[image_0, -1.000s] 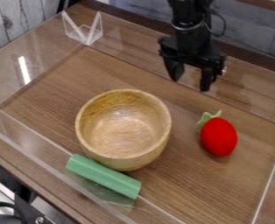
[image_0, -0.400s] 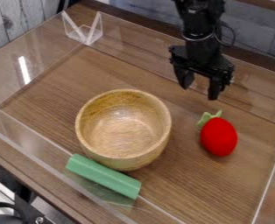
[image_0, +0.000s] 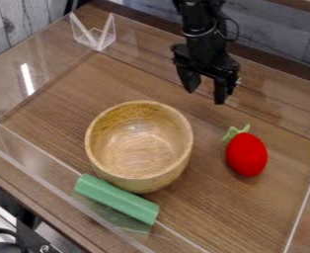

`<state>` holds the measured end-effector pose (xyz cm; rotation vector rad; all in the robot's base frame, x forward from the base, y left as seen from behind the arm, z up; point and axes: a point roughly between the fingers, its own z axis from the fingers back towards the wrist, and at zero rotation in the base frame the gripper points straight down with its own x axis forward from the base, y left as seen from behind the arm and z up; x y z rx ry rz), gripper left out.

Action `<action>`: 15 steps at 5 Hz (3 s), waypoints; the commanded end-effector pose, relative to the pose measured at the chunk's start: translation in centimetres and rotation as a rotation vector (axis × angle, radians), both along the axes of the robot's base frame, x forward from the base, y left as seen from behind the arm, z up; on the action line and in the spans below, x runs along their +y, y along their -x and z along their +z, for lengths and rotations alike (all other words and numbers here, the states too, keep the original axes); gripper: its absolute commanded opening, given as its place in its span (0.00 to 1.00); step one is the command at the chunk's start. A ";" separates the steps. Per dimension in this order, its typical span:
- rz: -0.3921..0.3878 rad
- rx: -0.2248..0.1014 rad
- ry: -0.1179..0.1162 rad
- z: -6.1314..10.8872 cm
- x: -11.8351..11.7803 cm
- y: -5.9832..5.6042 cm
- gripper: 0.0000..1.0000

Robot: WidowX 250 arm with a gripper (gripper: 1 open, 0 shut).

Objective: Move the red fruit to the left

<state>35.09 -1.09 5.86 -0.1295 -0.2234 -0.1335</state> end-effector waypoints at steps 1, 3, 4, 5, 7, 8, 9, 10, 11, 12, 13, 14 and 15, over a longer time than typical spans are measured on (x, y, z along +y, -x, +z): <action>-0.009 -0.063 0.002 3.0 -2.0 0.2 1.00; -0.079 -0.046 0.012 3.1 -6.7 1.1 1.00; -0.112 -0.028 0.012 2.1 -7.0 0.8 1.00; -0.114 -0.007 0.009 1.5 -7.0 0.7 1.00; -0.098 0.030 -0.001 -0.6 -6.7 1.7 0.00; -0.077 0.040 -0.009 -1.8 -6.7 2.6 1.00; -0.114 0.039 -0.012 -1.6 -6.7 2.6 1.00; -0.142 0.043 -0.019 -2.0 -6.2 2.4 0.00; -0.149 0.037 -0.023 -2.0 -7.2 2.1 0.00; -0.184 0.032 -0.026 -2.3 -8.0 1.7 0.00; -0.214 0.033 -0.029 -1.9 -8.8 1.2 1.00; -0.231 0.034 -0.029 -1.4 -9.3 0.9 1.00; -0.239 0.035 -0.032 -1.5 -8.7 0.5 0.00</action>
